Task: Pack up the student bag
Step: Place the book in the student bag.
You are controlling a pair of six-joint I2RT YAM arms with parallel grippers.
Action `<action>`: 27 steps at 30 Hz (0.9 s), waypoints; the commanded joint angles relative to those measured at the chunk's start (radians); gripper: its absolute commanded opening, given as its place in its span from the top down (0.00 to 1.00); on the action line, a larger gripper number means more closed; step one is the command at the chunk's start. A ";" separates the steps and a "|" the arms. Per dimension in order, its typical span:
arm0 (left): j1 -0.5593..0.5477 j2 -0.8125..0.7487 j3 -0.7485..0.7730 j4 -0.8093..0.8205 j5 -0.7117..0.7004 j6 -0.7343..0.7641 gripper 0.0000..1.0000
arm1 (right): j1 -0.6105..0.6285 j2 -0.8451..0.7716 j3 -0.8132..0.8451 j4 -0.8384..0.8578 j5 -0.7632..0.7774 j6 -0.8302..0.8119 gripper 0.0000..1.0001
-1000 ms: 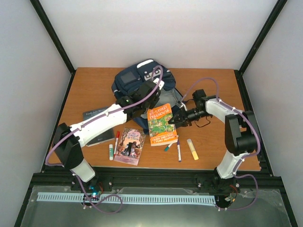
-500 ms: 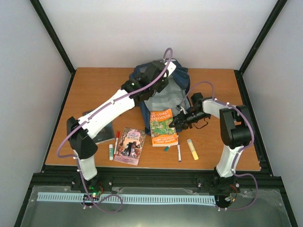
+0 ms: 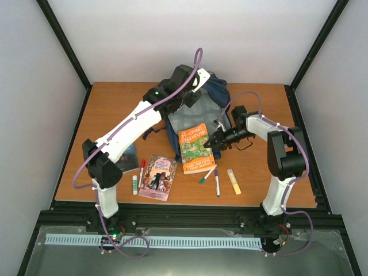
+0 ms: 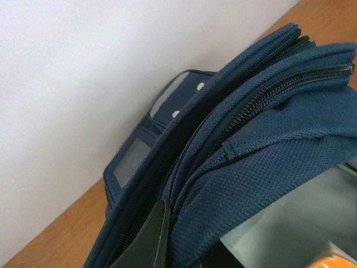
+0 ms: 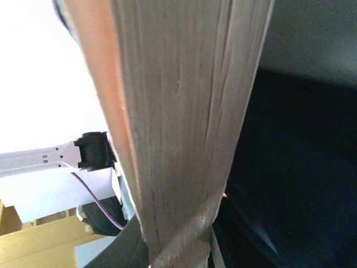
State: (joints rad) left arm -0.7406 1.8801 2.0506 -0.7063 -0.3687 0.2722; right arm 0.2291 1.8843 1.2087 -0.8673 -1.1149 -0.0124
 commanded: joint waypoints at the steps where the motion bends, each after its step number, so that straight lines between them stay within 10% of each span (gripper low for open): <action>1: -0.003 -0.090 -0.069 0.174 0.051 -0.032 0.99 | -0.003 0.003 0.121 -0.001 -0.057 -0.018 0.97; 17: -0.003 -0.167 -0.207 0.250 0.012 -0.019 0.99 | -0.068 0.203 0.356 0.252 0.104 0.231 0.90; 27: -0.002 -0.207 -0.283 0.277 0.036 -0.052 0.99 | -0.095 0.053 0.262 0.067 0.211 -0.010 0.30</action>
State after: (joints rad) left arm -0.7410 1.7527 1.7512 -0.5529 -0.3462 0.2523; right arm 0.1509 2.0689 1.5452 -0.7437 -0.9718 0.1020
